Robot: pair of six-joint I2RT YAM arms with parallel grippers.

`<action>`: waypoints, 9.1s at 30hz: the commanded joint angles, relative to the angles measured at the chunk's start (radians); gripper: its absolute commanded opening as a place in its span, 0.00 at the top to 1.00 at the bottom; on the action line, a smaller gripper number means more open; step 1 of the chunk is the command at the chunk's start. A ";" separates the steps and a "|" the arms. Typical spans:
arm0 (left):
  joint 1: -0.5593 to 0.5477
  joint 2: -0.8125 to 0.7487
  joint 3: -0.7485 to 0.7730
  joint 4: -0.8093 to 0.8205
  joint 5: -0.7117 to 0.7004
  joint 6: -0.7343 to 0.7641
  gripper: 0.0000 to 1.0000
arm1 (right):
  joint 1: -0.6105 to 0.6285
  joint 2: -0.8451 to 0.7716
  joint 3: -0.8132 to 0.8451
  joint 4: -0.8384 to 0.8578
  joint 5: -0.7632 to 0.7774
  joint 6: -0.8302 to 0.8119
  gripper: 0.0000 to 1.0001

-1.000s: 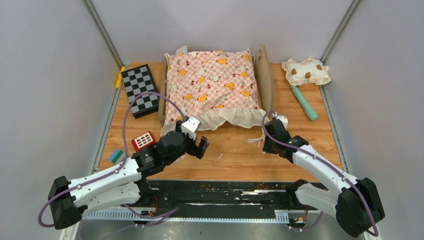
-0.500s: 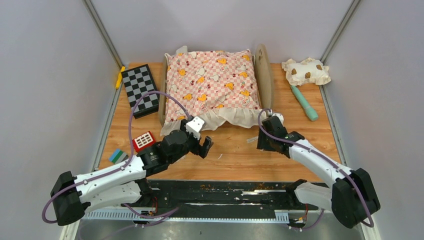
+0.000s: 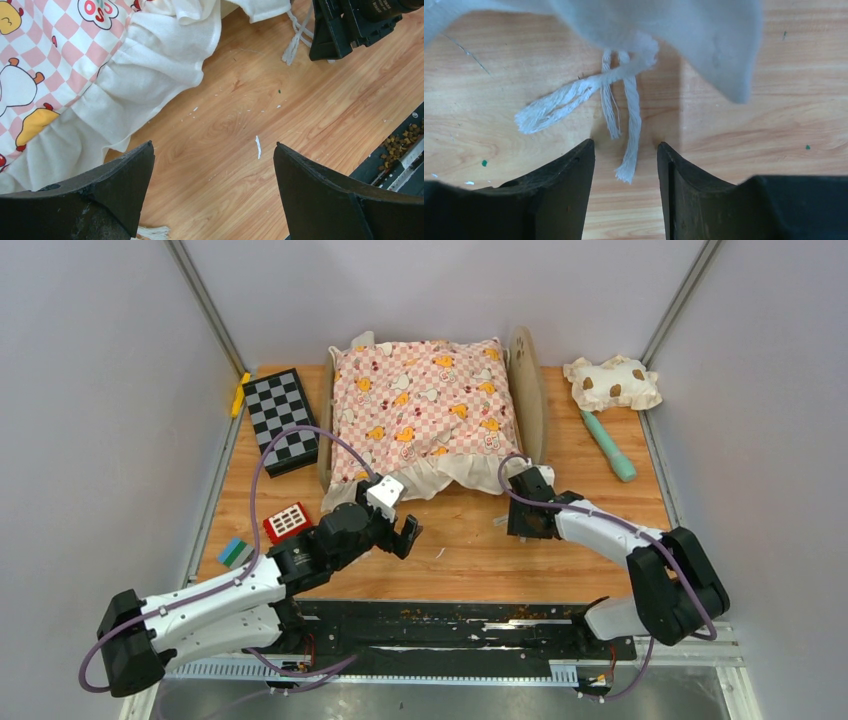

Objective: Set up the pet bed
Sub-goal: Tie the ropes to the bed frame.

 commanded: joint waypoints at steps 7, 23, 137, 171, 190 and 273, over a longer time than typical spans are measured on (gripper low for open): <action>-0.002 -0.050 0.002 -0.030 -0.021 0.016 0.04 | -0.041 0.101 0.042 0.106 -0.002 0.000 0.61; -0.002 -0.041 -0.002 -0.025 -0.010 0.005 0.04 | -0.047 -0.020 -0.050 0.141 -0.054 -0.010 1.00; -0.076 1.437 0.515 1.514 0.438 0.861 0.39 | -0.330 -0.276 0.097 -0.150 -0.529 -0.223 1.00; -0.074 1.416 0.560 1.372 0.547 0.849 0.59 | -0.350 -0.300 0.108 -0.160 -0.558 -0.227 1.00; -0.071 1.416 0.538 1.452 0.423 0.790 0.47 | -0.357 -0.315 0.107 -0.162 -0.573 -0.225 1.00; 0.011 1.168 0.746 0.583 0.531 0.013 1.00 | -0.474 0.052 0.033 0.485 -0.640 0.064 0.78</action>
